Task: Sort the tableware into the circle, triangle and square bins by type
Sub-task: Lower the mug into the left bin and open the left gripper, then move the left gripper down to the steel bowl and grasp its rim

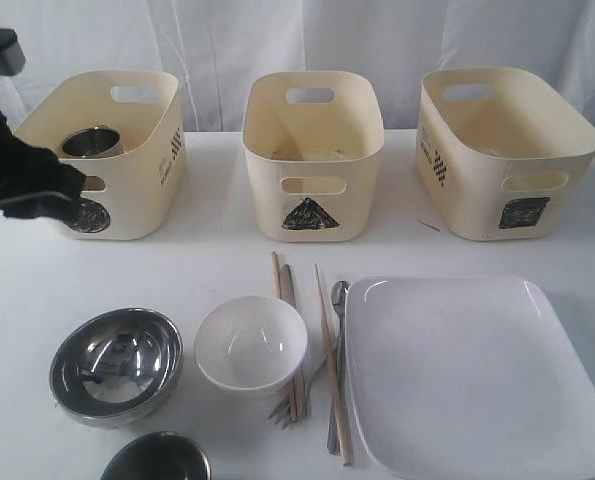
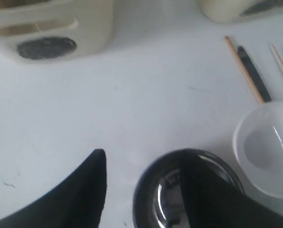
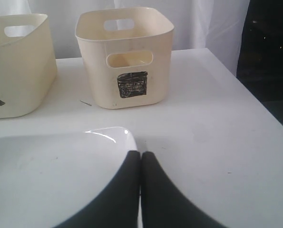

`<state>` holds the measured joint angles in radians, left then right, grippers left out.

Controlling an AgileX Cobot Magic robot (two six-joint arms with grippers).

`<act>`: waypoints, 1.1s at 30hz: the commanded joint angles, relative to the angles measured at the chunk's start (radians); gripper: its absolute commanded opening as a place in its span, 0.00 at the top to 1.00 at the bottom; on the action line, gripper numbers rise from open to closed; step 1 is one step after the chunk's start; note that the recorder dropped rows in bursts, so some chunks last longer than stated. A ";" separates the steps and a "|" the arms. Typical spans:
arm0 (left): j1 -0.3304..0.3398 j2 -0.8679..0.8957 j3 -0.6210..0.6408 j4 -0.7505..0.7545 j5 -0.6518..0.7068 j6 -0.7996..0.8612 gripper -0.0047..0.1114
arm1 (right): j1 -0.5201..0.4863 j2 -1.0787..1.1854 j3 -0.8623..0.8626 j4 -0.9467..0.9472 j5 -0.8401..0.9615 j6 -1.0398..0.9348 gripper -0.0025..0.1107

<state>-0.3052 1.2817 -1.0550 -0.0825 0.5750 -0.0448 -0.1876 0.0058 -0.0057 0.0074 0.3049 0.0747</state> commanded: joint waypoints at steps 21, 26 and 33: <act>-0.046 -0.043 0.259 -0.047 -0.092 0.103 0.51 | 0.006 -0.006 0.006 0.001 -0.014 -0.010 0.98; -0.046 -0.043 0.324 -0.054 -0.164 0.140 0.46 | 0.006 -0.006 0.006 0.001 -0.014 -0.010 0.98; -0.046 -0.036 0.366 -0.068 -0.223 0.138 0.34 | 0.006 -0.006 0.006 -0.001 -0.014 -0.010 0.98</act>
<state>-0.3482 1.2454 -0.7028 -0.1367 0.3672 0.0903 -0.1876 0.0058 -0.0057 0.0074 0.3049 0.0747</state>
